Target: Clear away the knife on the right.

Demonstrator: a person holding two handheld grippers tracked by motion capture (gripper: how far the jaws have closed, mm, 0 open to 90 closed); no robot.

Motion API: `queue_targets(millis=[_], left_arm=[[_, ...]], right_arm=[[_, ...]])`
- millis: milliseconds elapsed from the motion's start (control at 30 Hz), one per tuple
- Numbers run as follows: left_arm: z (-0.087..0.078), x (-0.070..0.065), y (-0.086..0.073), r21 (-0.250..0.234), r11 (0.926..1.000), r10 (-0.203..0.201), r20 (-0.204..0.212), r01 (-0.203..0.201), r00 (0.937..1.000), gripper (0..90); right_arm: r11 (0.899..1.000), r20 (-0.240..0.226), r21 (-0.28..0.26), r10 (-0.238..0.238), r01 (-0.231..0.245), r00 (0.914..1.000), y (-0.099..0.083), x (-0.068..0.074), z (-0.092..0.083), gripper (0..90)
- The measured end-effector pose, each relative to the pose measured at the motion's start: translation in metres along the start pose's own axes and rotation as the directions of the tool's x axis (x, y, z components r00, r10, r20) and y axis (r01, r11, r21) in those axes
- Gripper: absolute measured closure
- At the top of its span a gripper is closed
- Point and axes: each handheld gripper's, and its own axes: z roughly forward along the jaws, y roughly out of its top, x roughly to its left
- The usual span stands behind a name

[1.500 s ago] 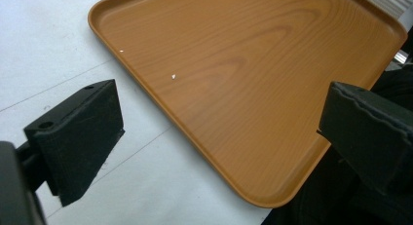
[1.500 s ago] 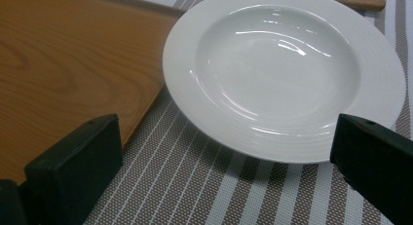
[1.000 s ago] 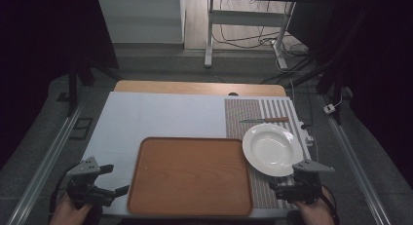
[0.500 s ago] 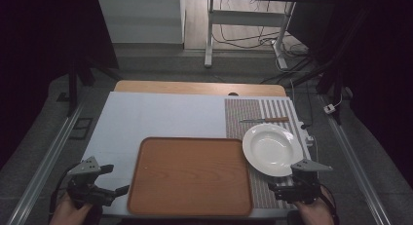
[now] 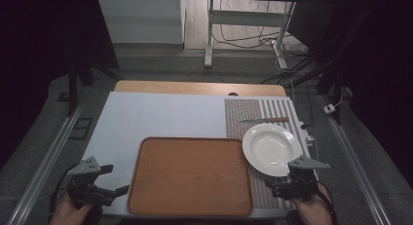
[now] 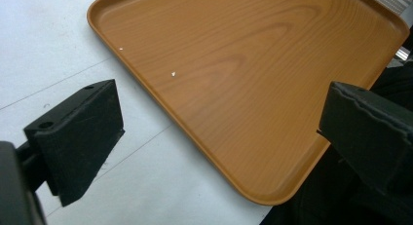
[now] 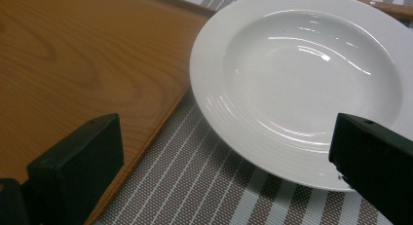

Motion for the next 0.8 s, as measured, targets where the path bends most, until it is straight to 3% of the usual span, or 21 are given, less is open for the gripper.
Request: queue_targets(millis=[400, 800], left_arm=[[0.0, 0.0, 0.0, 0.002, 1.0, -0.003, 0.0, 0.003, 1.0, 2.4], [0.0, 0.0, 0.0, 0.004, 1.0, -0.003, -0.002, 0.003, 1.0, 2.4]], right_arm=[[1.0, -0.013, 0.002, -0.016, 0.016, 0.9998, 0.009, -0.003, 0.011, 0.3], [1.0, -0.041, 0.022, 0.017, -0.016, 0.999, 0.019, -0.008, 0.027, 1.5]])
